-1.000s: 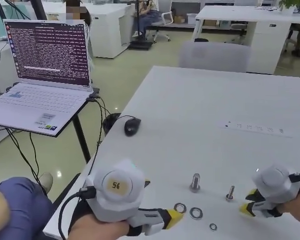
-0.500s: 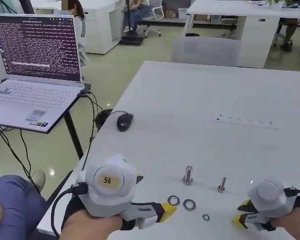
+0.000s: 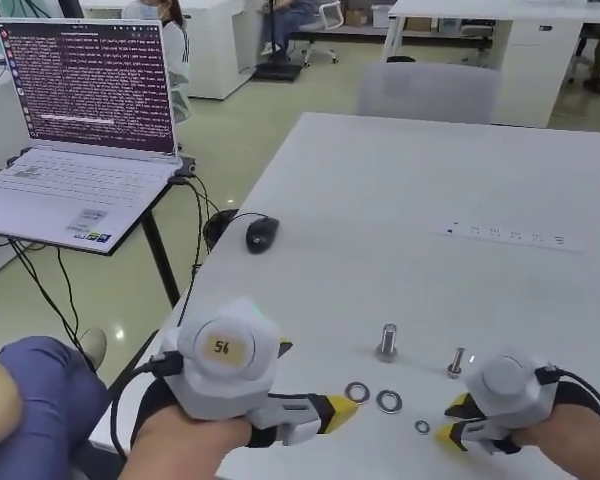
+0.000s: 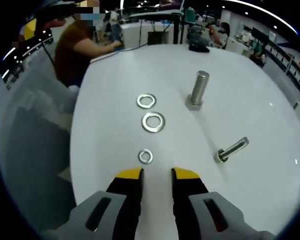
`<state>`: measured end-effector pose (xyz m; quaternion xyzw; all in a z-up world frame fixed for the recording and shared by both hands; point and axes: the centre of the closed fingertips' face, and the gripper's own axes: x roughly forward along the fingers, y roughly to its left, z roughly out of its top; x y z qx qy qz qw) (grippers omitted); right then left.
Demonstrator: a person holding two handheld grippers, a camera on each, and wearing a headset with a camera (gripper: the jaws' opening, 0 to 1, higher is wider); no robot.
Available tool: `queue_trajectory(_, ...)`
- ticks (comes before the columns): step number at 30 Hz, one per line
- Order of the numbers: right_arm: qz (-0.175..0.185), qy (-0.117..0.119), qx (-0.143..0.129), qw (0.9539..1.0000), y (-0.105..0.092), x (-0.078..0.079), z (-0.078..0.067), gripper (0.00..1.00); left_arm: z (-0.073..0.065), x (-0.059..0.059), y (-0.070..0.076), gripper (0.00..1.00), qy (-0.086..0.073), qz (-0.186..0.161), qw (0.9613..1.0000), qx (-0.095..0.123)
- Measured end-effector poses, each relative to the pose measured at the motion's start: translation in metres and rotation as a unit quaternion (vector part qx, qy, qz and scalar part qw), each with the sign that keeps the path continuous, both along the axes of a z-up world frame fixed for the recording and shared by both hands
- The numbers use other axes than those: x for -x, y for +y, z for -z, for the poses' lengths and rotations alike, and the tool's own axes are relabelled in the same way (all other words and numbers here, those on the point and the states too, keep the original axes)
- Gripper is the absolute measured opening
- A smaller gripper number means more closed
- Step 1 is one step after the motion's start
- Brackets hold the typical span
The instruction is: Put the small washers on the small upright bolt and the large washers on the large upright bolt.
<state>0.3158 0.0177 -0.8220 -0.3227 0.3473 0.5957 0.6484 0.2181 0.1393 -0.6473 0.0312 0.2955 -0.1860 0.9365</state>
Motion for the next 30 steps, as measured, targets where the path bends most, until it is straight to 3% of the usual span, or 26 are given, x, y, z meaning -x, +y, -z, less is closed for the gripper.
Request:
queue_trajectory(19, -0.083, 0.002, 0.019, 0.9964, 0.015, 0.011, 0.001, 0.2, 0.0, -0.001, -0.001, 0.62, -0.003, -0.001, 1.0, 0.001)
queue_trajectory(30, -0.093, -0.004, 0.018, 0.9955, 0.015, 0.008, 0.002, 0.15, -0.002, -0.001, -0.005, 0.62, -0.001, 0.008, 1.0, -0.004)
